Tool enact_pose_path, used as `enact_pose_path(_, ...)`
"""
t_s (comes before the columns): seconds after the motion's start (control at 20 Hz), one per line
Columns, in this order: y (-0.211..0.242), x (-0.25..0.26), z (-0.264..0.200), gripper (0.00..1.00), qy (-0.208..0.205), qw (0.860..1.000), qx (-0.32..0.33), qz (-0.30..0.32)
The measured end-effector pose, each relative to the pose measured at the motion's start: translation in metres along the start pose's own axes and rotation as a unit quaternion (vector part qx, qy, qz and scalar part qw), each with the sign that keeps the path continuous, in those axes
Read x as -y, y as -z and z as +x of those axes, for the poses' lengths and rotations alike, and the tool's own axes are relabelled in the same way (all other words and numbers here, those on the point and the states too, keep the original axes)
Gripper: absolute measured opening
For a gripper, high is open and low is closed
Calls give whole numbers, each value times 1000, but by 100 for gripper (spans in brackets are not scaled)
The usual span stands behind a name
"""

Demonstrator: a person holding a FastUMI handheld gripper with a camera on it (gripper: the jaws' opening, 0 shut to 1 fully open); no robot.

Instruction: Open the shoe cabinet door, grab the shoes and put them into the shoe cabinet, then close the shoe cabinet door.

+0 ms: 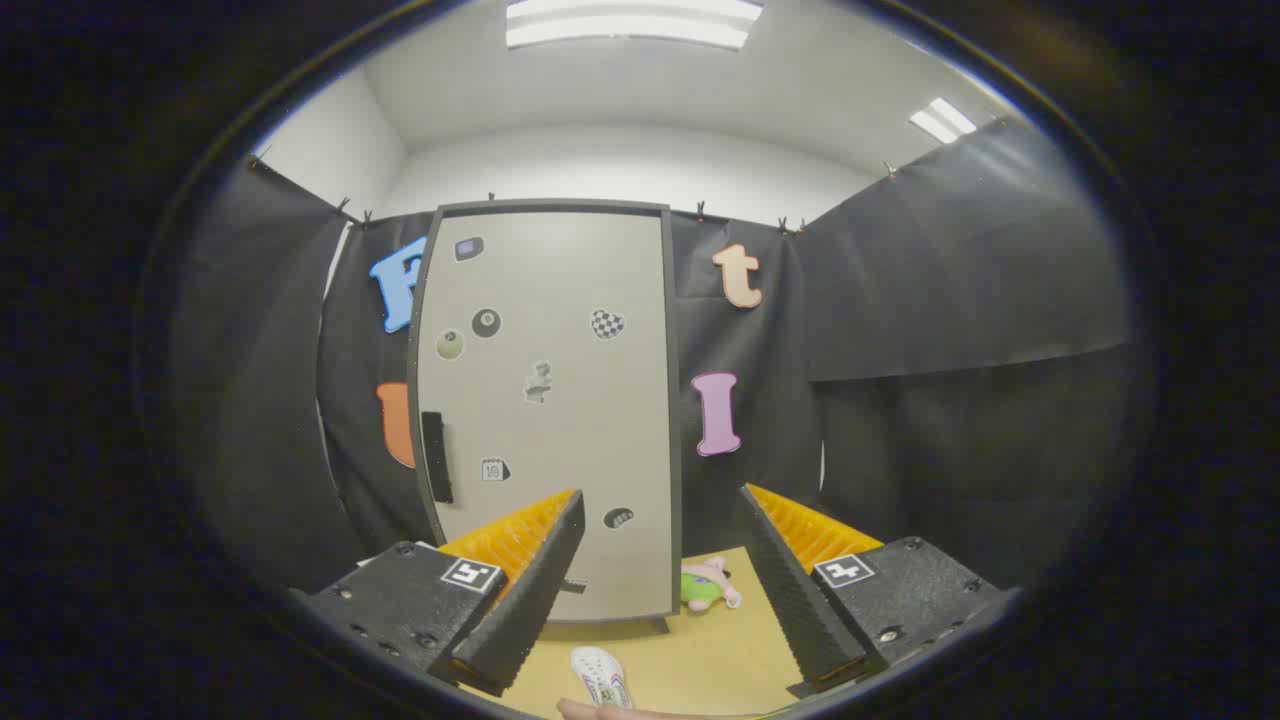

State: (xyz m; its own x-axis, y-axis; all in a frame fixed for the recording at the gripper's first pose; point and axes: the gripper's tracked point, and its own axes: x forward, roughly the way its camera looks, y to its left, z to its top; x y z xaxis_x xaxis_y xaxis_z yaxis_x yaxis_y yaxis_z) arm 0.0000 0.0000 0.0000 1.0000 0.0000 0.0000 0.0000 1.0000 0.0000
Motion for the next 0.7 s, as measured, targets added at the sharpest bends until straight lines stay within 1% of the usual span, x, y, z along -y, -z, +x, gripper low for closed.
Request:
enact_pose_path(0.4,16,-4,5,99,-17,1000,-13,-5)
enact_pose_path(0.7,24,-11,23,99,-36,999,-15,10)
